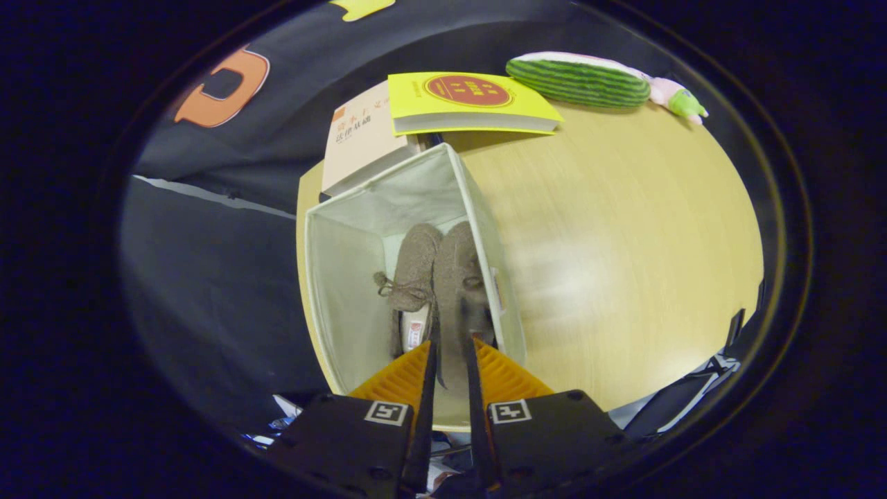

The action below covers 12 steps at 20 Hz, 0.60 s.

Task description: Open the storage box then place both shoes into the box .Put the left shoe in first, then the right shoe, with the right side of both shoes facing outward in a uniform manner.

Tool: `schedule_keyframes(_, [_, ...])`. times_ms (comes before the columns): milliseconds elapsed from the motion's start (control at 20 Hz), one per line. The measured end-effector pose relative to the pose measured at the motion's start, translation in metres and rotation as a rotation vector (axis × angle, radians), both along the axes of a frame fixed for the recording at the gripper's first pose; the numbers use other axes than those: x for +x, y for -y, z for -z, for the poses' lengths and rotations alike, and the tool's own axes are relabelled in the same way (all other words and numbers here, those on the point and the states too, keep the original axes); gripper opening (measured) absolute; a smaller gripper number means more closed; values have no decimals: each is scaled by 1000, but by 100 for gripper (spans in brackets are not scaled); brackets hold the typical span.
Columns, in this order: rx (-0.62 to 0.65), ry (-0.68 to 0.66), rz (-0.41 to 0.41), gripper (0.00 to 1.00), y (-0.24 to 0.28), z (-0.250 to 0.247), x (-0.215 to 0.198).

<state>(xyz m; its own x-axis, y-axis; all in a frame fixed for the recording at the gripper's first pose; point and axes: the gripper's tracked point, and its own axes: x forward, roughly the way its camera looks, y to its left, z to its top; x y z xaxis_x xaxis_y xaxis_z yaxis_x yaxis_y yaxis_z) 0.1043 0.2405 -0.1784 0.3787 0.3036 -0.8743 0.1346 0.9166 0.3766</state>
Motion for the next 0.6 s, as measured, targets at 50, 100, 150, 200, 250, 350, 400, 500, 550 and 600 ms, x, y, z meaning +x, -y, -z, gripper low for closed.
schedule_keyframes(50, [2, 15, -2, 32, 0, -3, -3])
schedule_keyframes(100, [0, 37, -5, 44, 0, -8, -5])
schedule_keyframes(150, [-10, 63, -11, 51, 2, -13, -7])
schedule_keyframes(200, [-23, 95, -15, 64, 4, -20, -10])
schedule_keyframes(250, [-44, 133, -23, 73, 7, -28, -13])
schedule_keyframes(350, [-85, 219, -38, 86, 14, -47, -17])
schedule_keyframes(400, [-99, 265, -38, 91, 16, -59, -19])
schedule_keyframes(500, [-125, 362, -43, 91, 23, -86, -26])
schedule_keyframes(550, [-142, 417, -47, 91, 28, -100, -29])
schedule_keyframes(600, [-163, 475, -41, 91, 35, -115, -32])
